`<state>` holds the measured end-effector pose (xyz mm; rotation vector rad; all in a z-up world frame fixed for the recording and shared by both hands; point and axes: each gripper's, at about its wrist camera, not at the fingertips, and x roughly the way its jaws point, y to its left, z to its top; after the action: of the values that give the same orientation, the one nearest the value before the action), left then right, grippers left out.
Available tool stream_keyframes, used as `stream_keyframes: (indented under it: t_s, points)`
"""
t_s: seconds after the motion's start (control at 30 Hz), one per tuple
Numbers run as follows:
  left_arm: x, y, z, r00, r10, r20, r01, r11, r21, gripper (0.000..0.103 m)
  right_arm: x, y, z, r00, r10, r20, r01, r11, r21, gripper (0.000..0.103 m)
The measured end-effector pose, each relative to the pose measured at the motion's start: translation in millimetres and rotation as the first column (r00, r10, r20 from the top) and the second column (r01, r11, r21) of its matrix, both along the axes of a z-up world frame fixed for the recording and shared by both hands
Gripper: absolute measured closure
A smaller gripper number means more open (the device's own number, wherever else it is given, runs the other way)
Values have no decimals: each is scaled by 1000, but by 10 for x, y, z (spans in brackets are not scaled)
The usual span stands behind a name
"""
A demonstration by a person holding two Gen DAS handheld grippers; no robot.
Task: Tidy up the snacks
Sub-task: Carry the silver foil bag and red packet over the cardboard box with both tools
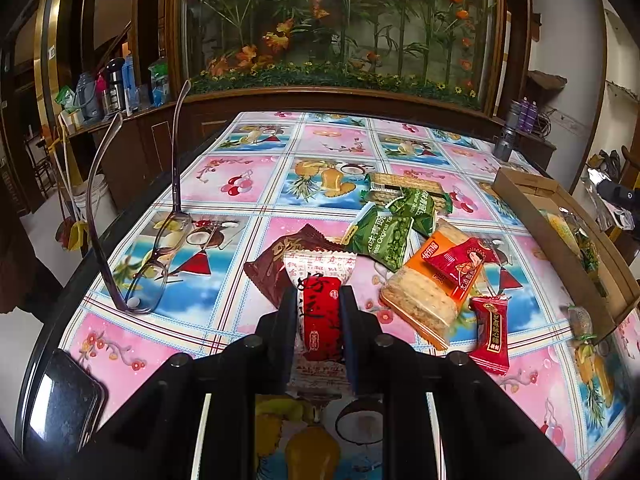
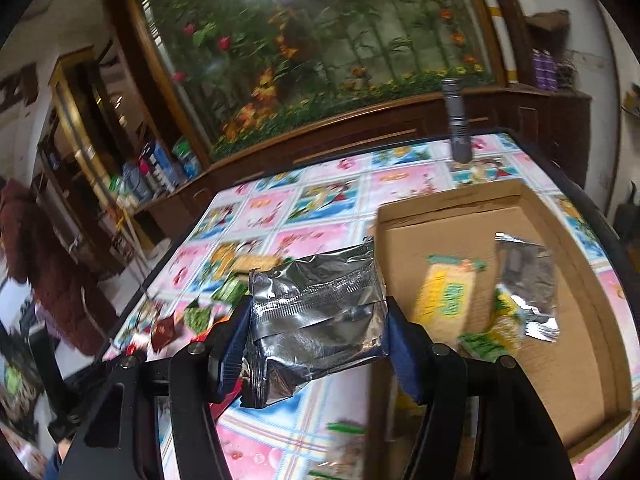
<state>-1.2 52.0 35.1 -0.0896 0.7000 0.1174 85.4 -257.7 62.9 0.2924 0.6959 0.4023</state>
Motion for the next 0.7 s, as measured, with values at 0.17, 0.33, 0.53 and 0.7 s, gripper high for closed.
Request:
stream_keyframes:
  t_s: [0.17, 0.33, 0.53, 0.7]
  points:
    - [5, 12, -5, 1000, 3, -9, -3, 1000, -15, 84, 74, -280, -8, 997, -77, -17, 78, 996, 37, 36]
    - [-20, 32, 19, 1000, -7, -13, 7, 999, -50, 83, 124, -499, -10, 990, -138, -31, 139, 989, 56, 36]
    - [-27, -114, 127, 999, -42, -9, 41, 998, -47, 83, 116, -780, 28, 978, -208, -31, 210, 974, 85, 36]
    - [-1, -378, 304, 995, -104, 16, 104, 994, -38, 83, 132, -1014, -6, 963, -263, -66, 269, 955, 122, 36]
